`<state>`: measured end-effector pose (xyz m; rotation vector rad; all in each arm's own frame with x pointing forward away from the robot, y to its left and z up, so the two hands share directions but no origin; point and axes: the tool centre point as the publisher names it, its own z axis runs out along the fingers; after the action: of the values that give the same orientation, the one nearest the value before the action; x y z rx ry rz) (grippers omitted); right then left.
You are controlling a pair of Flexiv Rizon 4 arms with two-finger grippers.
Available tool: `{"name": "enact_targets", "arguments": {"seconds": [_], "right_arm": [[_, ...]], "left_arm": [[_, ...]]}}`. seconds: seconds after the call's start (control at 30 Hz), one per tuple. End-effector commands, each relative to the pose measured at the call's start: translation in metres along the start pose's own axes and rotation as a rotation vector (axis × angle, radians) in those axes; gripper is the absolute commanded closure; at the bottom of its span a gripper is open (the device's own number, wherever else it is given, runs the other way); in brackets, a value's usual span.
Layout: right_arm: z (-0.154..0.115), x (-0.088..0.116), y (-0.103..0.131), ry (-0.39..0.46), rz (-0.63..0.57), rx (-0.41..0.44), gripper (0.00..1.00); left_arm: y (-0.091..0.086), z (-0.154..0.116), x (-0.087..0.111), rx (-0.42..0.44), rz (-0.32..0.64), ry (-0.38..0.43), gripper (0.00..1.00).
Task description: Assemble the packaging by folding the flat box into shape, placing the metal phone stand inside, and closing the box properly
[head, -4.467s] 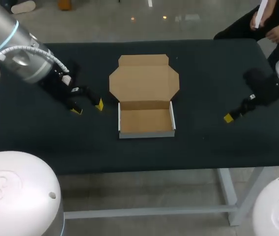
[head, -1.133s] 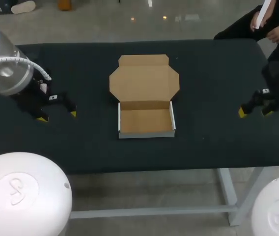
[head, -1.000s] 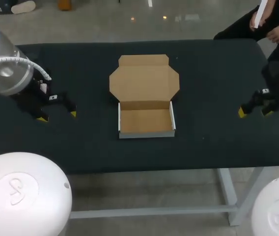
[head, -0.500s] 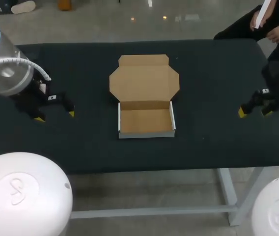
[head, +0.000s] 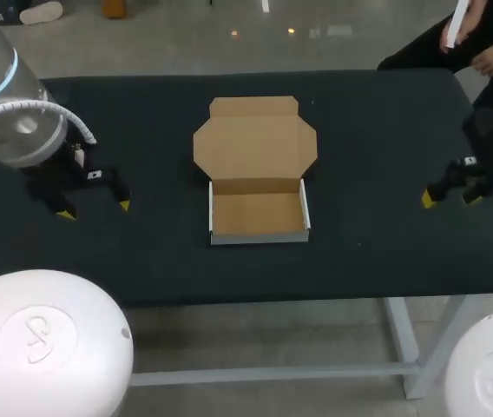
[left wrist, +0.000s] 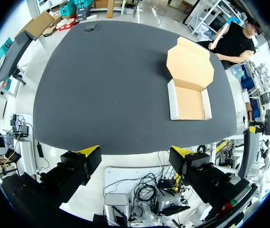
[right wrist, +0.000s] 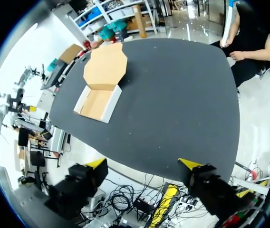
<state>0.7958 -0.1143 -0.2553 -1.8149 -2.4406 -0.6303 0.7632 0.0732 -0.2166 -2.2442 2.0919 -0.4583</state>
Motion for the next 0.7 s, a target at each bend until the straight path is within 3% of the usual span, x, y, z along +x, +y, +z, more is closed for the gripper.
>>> {"name": "enact_targets", "arguments": {"seconds": [0.03, 0.7], "right_arm": [[-0.0021, 0.0000, 0.0002, 0.002, 0.000, 0.005, 0.00], [-0.0021, 0.0000, 0.0002, 0.002, 0.000, 0.005, 0.00]], "left_arm": [[-0.0066, 0.0015, 0.0037, -0.026, -0.013, -0.018, 0.00], [-0.0051, -0.0005, 0.0035, -0.032, -0.002, 0.003, 0.00]]}}
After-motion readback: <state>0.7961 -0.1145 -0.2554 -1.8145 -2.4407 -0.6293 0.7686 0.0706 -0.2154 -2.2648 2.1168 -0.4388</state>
